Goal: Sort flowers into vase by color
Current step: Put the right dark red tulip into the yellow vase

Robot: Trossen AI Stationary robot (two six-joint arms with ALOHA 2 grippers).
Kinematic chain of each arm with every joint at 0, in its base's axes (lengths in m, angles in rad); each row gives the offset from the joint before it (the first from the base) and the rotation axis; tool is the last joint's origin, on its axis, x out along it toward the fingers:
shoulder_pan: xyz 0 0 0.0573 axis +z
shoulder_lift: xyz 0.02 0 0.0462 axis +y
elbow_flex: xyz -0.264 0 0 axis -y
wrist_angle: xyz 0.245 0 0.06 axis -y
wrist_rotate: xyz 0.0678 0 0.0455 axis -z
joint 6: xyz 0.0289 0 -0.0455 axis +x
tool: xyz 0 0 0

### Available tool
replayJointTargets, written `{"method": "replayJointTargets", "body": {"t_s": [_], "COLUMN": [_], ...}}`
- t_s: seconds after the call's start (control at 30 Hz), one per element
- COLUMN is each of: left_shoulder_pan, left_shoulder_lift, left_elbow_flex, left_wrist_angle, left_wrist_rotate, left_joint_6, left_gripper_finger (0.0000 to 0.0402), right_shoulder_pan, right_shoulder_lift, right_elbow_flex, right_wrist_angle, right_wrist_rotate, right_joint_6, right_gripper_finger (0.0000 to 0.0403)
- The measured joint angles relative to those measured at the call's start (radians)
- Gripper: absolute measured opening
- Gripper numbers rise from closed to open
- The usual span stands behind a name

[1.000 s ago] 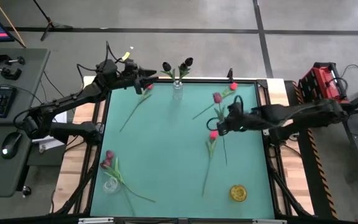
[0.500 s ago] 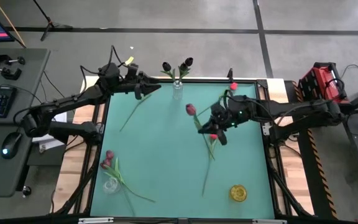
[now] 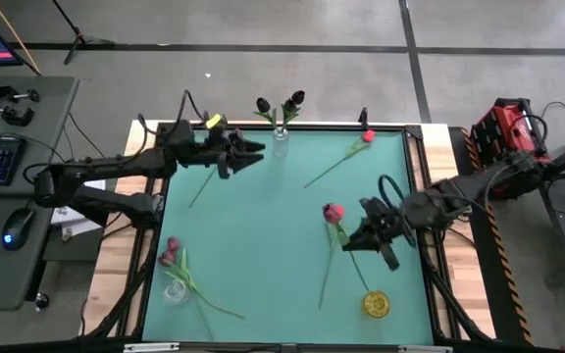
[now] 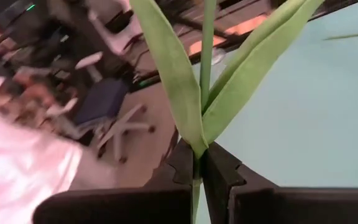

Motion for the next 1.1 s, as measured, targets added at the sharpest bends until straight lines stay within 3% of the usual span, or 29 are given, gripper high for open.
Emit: {"method": "replayJointTargets", "body": {"t_s": [0.17, 0.3, 0.67, 0.93, 1.1], "left_shoulder_pan": [-0.118, -0.200, -0.352, -0.410, -0.436], "left_shoulder_lift": [0.000, 0.000, 0.115, 0.281, 0.349], "left_elbow_flex": [0.000, 0.000, 0.000, 0.000, 0.050], "left_wrist_angle": [0.000, 0.002, 0.256, 0.475, 0.502], "left_wrist_rotate": [-0.093, -0.213, -0.384, -0.511, -0.572], "left_joint_6": [0.084, 0.130, 0.061, -0.001, -0.012], "left_gripper_finger": [0.0275, 0.0275, 0.0275, 0.0275, 0.0275], "right_shoulder_pan": [0.190, 0.306, 0.468, 0.592, 0.663], "right_shoulder_lift": [0.012, 0.022, 0.021, 0.021, 0.035], "right_elbow_flex": [0.000, 0.000, 0.000, 0.000, 0.000], "right_wrist_angle": [-0.020, -0.077, -0.310, -0.324, -0.323], "right_wrist_rotate": [0.350, 0.554, 0.708, 0.839, 0.940], "right_joint_6": [0.150, 0.229, 0.420, 0.427, 0.411], "right_gripper_finger": [0.0000, 0.0000, 0.0000, 0.0000, 0.0000]}}
